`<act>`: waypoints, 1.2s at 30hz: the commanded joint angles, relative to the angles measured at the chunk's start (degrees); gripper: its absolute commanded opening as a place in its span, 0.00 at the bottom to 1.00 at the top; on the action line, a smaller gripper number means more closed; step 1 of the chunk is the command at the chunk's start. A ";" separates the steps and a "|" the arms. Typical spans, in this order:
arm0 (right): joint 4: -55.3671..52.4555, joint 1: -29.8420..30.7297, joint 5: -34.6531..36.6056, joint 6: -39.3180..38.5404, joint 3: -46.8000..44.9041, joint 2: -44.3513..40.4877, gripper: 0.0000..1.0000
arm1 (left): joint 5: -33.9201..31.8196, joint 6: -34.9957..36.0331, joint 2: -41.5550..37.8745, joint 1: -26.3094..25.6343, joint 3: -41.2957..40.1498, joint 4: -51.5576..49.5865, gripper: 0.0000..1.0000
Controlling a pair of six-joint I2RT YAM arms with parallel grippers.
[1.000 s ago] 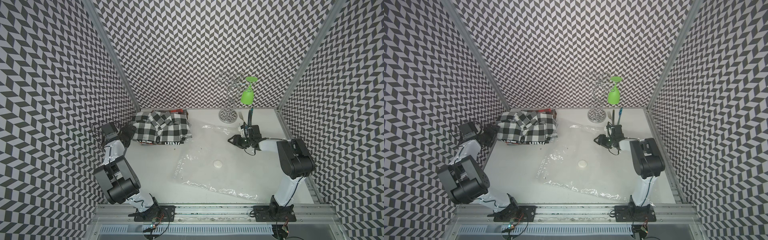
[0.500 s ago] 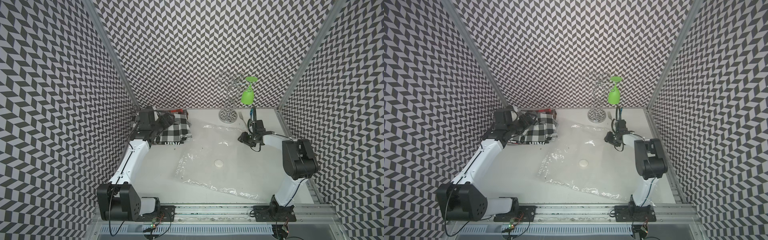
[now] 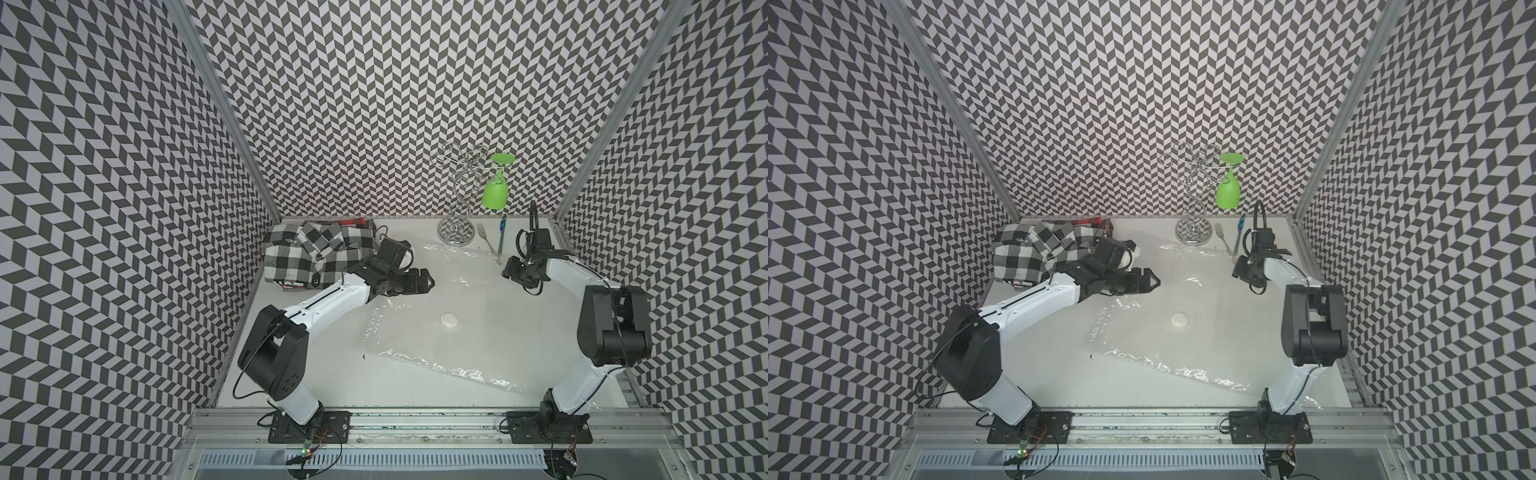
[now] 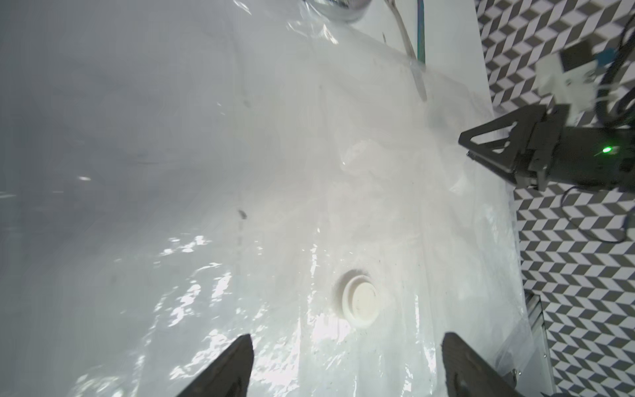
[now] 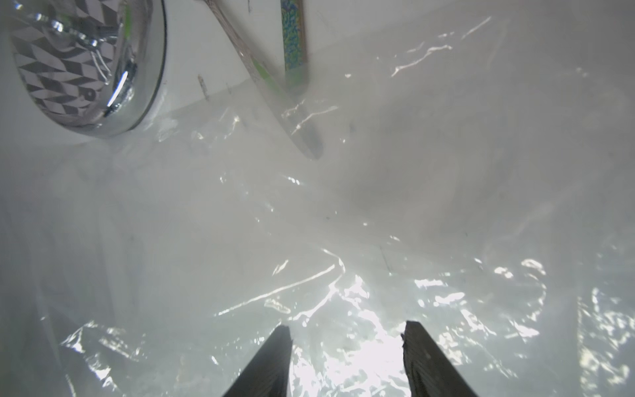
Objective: Take the shirt out of the vacuum bag
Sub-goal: Adjust the shirt at the corner of the board, then adjust the vacuum bag at the center of the board.
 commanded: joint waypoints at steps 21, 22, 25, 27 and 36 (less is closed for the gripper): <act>3.18 -0.19 0.75 1.65 -4.89 8.45 0.55 | -3.10 5.02 12.86 -3.32 -2.74 -4.73 0.86; 3.18 0.14 0.44 1.50 -3.80 9.58 0.54 | -3.02 4.60 12.47 -3.30 -3.20 -4.64 0.86; 3.28 1.37 -0.18 0.79 -0.35 11.98 0.54 | -3.00 3.99 11.78 -3.08 -3.71 -4.99 0.86; 2.25 1.99 -0.06 -0.12 2.62 13.85 0.54 | -2.47 3.26 11.26 -2.42 -4.86 -4.99 0.86; -0.42 2.58 -1.50 -2.64 8.31 18.33 0.54 | -3.78 2.14 5.98 -0.75 -9.45 -6.44 0.86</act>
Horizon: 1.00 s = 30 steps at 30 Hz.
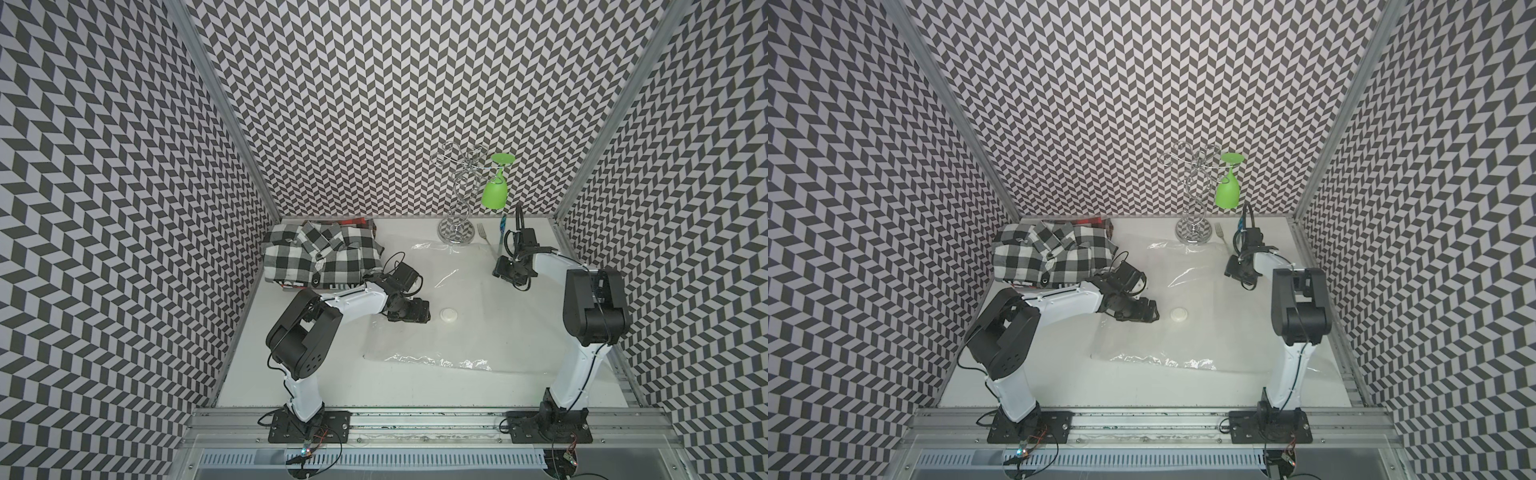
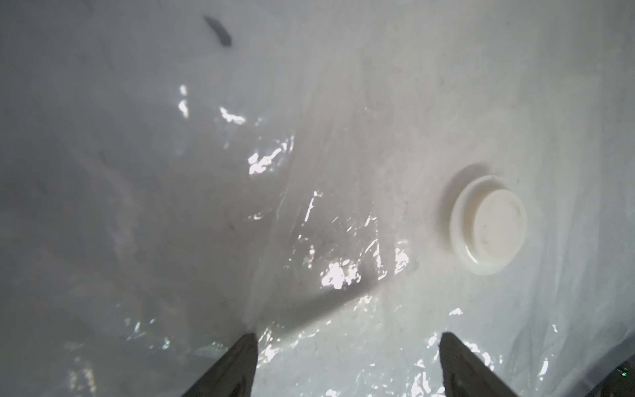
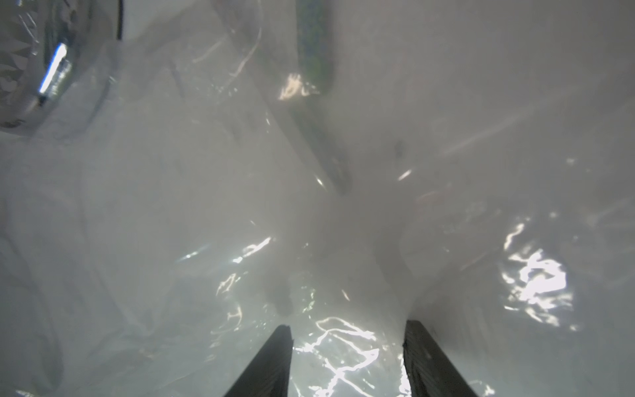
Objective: Take the shirt out of the vacuum bag
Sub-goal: Adjust the vacuum bag at the center of the board.
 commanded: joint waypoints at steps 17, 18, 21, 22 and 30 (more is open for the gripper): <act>-4.12 0.24 -9.37 -4.15 5.43 -4.74 0.57 | -3.46 -5.01 -11.61 6.31 26.43 -10.04 0.89; -4.22 0.31 -10.11 -4.14 6.25 -5.33 0.57 | -3.78 -4.95 -12.41 7.09 26.68 -9.60 0.89; -4.71 0.28 -12.18 -4.21 8.04 -7.30 0.60 | -4.23 -4.48 -14.45 10.30 25.68 -7.88 0.90; -4.71 0.26 -12.84 -4.34 8.37 -8.07 0.61 | -4.31 -4.42 -15.06 11.60 25.34 -7.75 0.90; 1.70 0.23 -15.65 -7.21 4.31 -21.86 0.85 | -11.70 1.55 -22.59 20.88 24.05 -2.43 0.99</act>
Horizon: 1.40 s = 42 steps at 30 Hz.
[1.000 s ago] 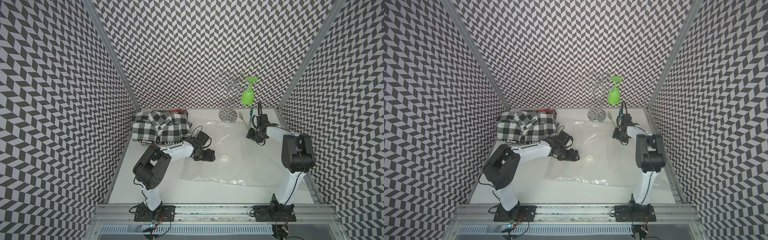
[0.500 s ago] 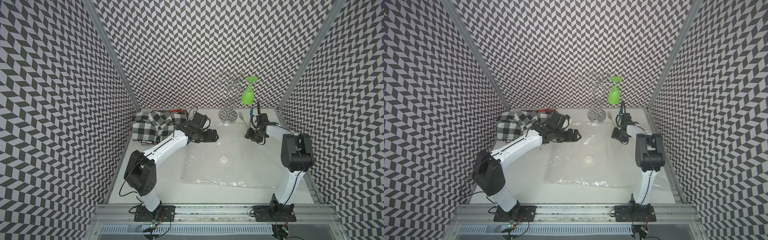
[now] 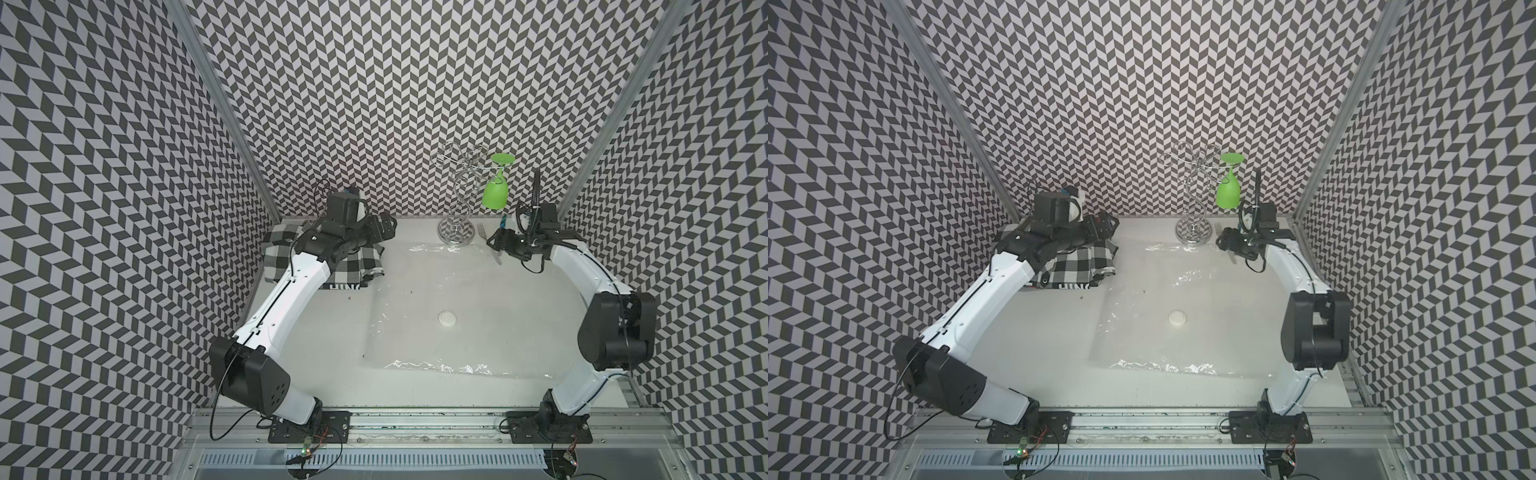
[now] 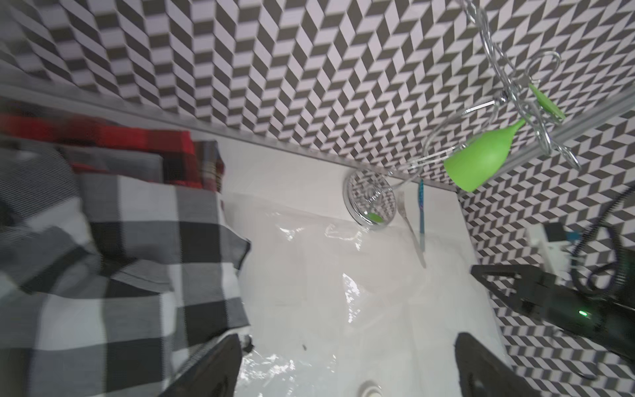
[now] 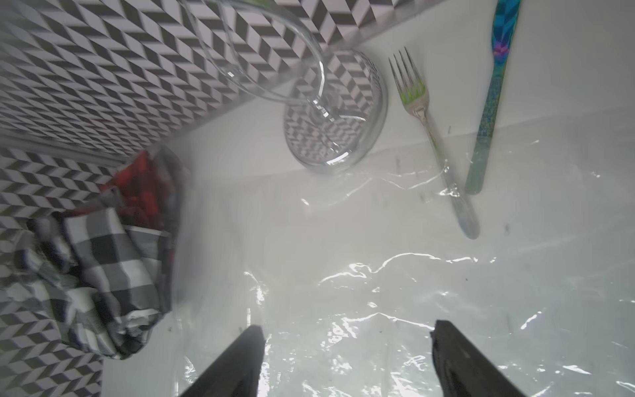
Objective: Take the shirt out of the vacuum bag
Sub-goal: Adjust the vacuum bag at the center of the board, then reset both arms
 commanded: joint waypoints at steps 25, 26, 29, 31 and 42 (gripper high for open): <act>63.81 -4.00 28.96 -9.73 -48.90 -25.77 1.00 | -10.89 23.45 -16.29 28.46 -51.22 64.23 0.99; 66.48 -3.99 28.38 -10.34 -50.50 -25.23 1.00 | -10.28 23.41 -16.41 28.90 -54.20 67.13 0.99; 70.83 -3.99 28.16 -11.60 -52.84 -23.00 1.00 | -8.80 23.94 -15.49 29.01 -60.98 73.61 0.99; 75.30 -3.98 27.07 -11.97 -55.35 -22.46 1.00 | -9.20 22.59 -14.94 28.98 -64.70 77.52 0.99; 88.49 -3.07 17.60 -13.59 -64.15 -22.24 1.00 | -5.00 29.04 1.35 21.08 -73.45 102.88 1.00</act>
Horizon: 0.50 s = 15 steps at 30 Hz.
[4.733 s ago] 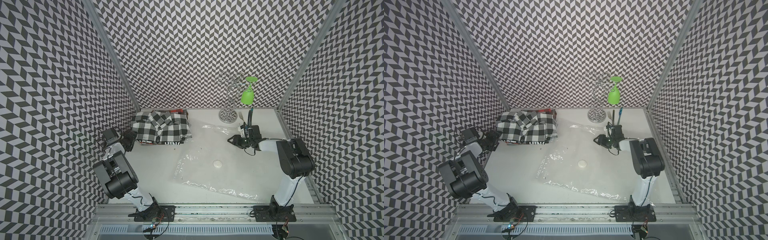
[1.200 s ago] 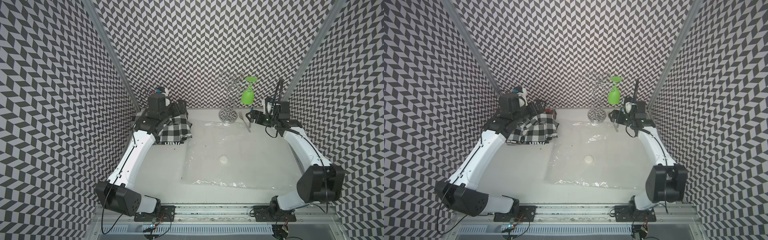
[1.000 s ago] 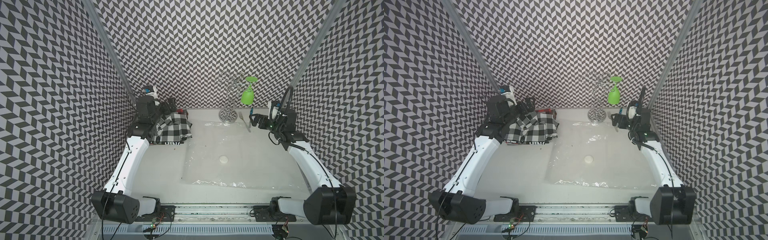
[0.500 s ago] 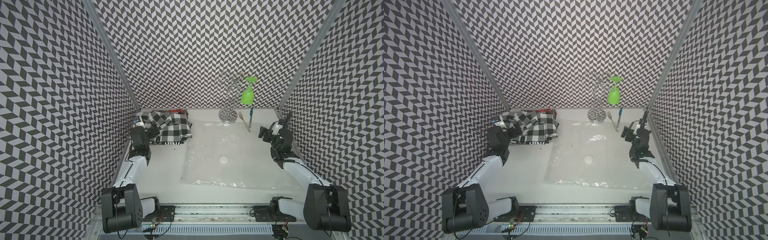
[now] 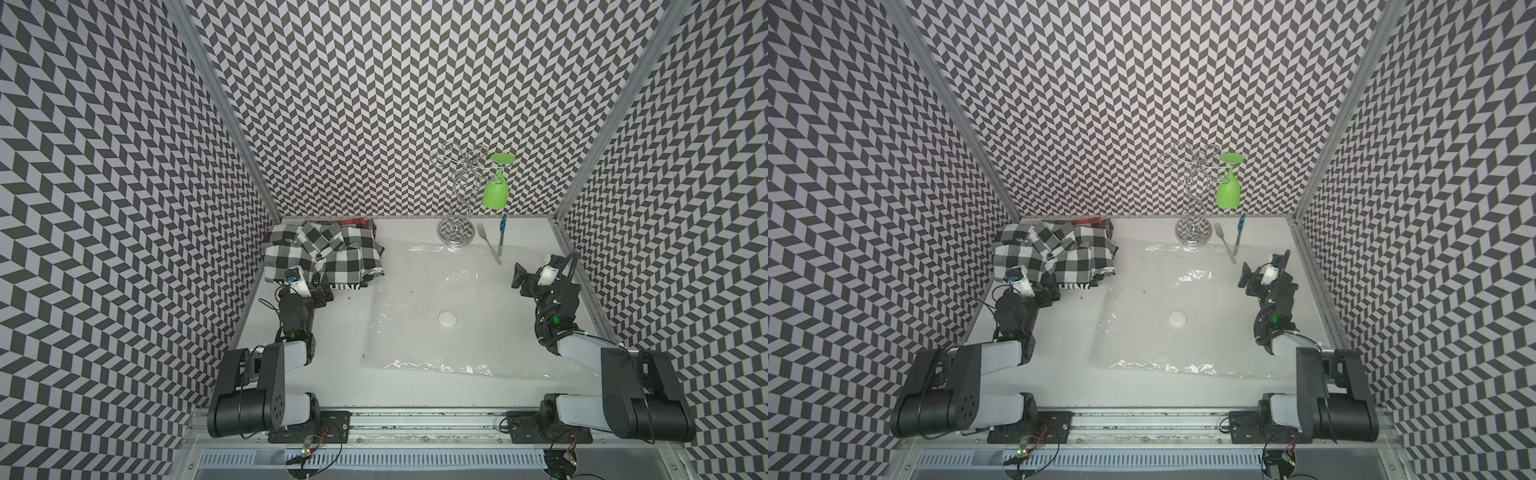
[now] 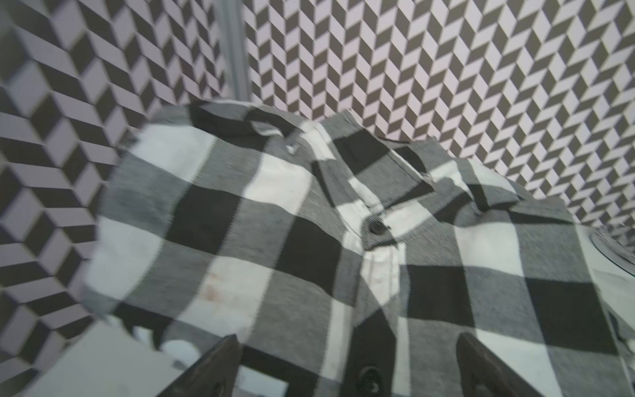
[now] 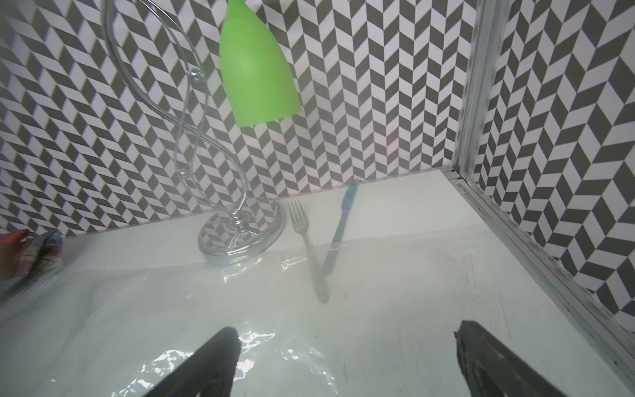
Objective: Take the shirt out of the vacuum bag
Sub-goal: Reset both arms
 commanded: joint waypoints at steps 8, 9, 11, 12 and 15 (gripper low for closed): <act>27.79 3.56 3.91 -3.49 -6.72 12.30 1.00 | 0.52 5.86 6.96 -3.79 0.56 12.23 1.00; 30.88 4.51 5.75 -3.78 -7.27 12.99 1.00 | 0.51 5.83 6.82 -3.69 0.70 11.62 1.00; 28.60 4.57 5.86 -3.70 -6.86 12.66 1.00 | 0.48 5.84 7.00 -3.81 0.62 12.29 1.00; 26.50 4.57 5.96 -3.67 -6.23 12.13 1.00 | 0.46 5.85 7.01 -3.77 0.57 12.36 1.00; 22.20 4.54 5.71 -3.83 -5.26 10.75 1.00 | 0.56 5.85 6.79 -3.78 0.57 12.27 0.99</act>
